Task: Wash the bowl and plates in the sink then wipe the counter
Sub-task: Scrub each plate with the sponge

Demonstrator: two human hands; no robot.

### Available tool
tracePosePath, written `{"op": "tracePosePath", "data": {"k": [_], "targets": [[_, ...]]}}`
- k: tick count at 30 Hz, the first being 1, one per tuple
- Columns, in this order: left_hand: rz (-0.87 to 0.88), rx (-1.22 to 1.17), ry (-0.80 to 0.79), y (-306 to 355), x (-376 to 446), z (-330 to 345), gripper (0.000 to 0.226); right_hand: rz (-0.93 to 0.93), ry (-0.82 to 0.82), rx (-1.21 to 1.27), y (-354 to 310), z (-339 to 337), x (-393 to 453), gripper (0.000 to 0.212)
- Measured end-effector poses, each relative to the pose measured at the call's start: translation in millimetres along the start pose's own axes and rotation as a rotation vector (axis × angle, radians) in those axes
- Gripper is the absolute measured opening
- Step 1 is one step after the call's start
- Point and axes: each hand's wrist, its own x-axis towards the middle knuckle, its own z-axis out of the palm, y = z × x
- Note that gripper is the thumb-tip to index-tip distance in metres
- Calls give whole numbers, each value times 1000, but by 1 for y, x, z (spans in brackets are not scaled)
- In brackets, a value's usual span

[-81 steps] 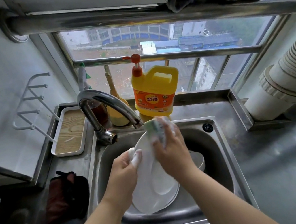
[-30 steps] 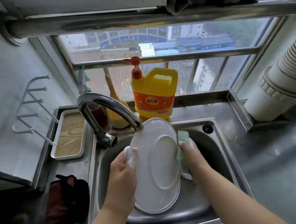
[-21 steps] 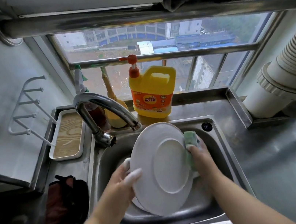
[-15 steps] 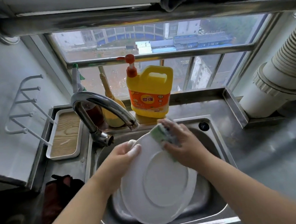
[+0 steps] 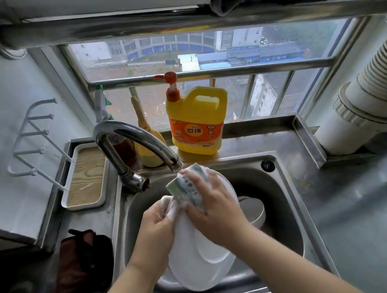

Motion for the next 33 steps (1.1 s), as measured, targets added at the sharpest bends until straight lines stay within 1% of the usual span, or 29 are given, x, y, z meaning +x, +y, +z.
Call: {"op": "tracePosePath", "data": {"k": [1,3,4,5,7,8,9,10,12,13,14,17,18,20,22,23,24,25,26,27,28,31,33], "targets": [[-4,13,12,0,-1,-1,23,66,11,42,9,-2,10,59],[14,70,34,0,-2,-1,24,324,101,244,26,-13,29,57],[31,96,36,1,-2,0,24,396,135,307,29,-14,30,57],[46,120,38,1,-1,1,25,380,133,299,22,-14,25,57],[62,126,32,1,-1,3,26,176,74,177,-3,-4,12,57],[57,106,32,0,0,2,25,102,43,143,-13,1,7,57],[43,89,42,1,-1,1,25,94,29,139,-16,1,7,57],[32,84,57,2,-1,1,25,161,45,186,-9,-2,15,57],[34,61,89,5,-6,1,28,420,107,352,15,-12,33,51],[39,33,109,8,-9,2,30,555,105,424,28,-17,35,48],[48,3,134,10,-11,4,32,653,112,513,40,-18,32,44],[85,-60,176,6,-17,8,32,830,185,896,57,6,2,25],[90,-72,175,3,-19,10,32,874,198,982,58,15,-7,22],[55,-90,137,-3,-25,9,29,854,264,1047,62,23,-17,25],[-17,-117,17,-9,-30,0,20,735,336,960,70,13,-16,36],[-70,-138,-75,-9,-31,-6,9,664,346,872,76,3,-13,45],[-127,-150,-165,-8,-30,-11,7,603,315,779,79,-9,-11,53],[-174,-130,-230,-8,-27,-15,18,547,244,692,81,-19,-9,56],[-204,-77,-264,-5,-21,-15,23,508,161,617,79,-28,-7,58],[-216,-32,-258,-2,-14,-13,23,459,92,550,78,-34,-4,58],[-212,-7,-232,3,-9,-9,22,421,60,474,74,-38,-1,59],[-142,-4,-190,15,5,4,26,331,67,268,53,-41,8,61],[-95,1,-190,13,6,8,28,187,42,136,29,-30,5,59]]}}
